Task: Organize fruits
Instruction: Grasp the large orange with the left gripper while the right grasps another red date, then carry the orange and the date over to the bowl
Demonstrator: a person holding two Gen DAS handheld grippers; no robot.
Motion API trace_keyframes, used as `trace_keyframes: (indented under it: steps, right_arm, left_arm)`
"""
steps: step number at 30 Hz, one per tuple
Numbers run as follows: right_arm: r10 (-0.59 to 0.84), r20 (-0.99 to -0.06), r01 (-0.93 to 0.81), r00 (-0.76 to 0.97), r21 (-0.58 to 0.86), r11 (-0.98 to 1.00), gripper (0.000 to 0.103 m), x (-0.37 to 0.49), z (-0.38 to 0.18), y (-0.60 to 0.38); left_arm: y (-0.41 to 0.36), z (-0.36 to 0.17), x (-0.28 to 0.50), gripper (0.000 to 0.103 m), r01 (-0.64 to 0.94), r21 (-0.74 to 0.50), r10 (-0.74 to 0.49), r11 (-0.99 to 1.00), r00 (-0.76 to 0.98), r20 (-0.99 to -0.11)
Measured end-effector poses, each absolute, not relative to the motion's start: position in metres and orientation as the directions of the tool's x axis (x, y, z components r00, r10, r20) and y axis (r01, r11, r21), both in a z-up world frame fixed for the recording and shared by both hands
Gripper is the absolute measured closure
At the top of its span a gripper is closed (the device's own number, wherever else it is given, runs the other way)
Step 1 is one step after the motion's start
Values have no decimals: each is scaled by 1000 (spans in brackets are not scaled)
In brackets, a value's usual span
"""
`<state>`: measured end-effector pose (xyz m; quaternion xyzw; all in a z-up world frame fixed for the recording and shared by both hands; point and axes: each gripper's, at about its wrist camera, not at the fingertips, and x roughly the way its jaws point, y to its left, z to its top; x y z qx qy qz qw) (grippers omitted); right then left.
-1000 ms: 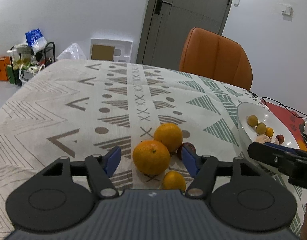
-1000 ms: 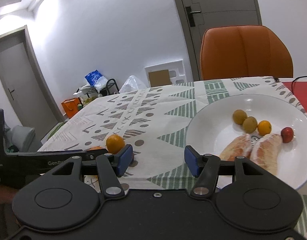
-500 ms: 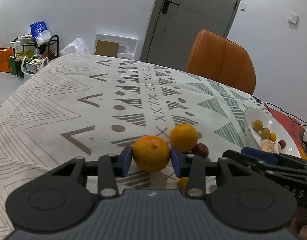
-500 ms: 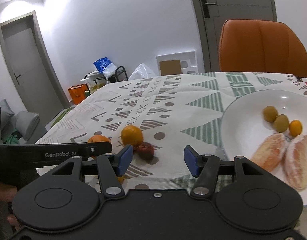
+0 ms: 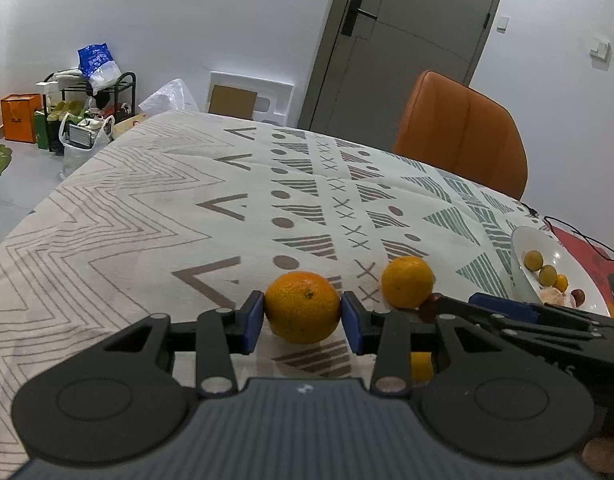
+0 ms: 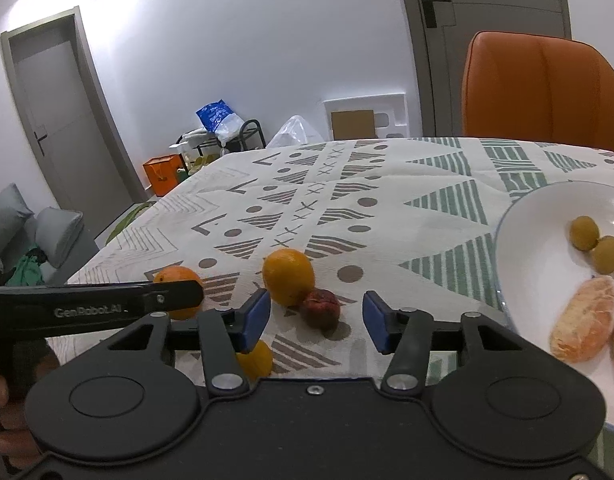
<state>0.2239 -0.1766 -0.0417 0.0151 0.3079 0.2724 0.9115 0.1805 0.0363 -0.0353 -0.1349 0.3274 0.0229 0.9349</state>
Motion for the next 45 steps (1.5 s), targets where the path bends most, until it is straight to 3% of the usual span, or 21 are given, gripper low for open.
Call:
trace_keyframes:
  steps: [2, 4, 6, 27, 45]
  right_arm:
    - [497, -561, -483, 661, 188, 855, 56, 227, -44, -174]
    - [492, -580, -481, 649, 189, 856, 74, 232, -50, -171]
    - [493, -587, -485, 642, 188, 854, 81, 233, -52, -171]
    - [474, -496, -427, 728, 213, 879, 81, 213, -18, -232]
    - [361, -488, -286, 795, 222, 932, 81, 202, -21, -302]
  left_arm:
    - [39, -35, 181, 63, -137, -239, -42, 961, 785, -619]
    - [41, -34, 181, 63, -141, -239, -39, 961, 785, -619]
    - [41, -32, 181, 63, -141, -232, -34, 963, 785, -618]
    - [-5, -11, 185, 63, -44, -214, -90, 976, 814, -574]
    - [-65, -6, 200, 63, 74, -204, -178, 976, 807, -564]
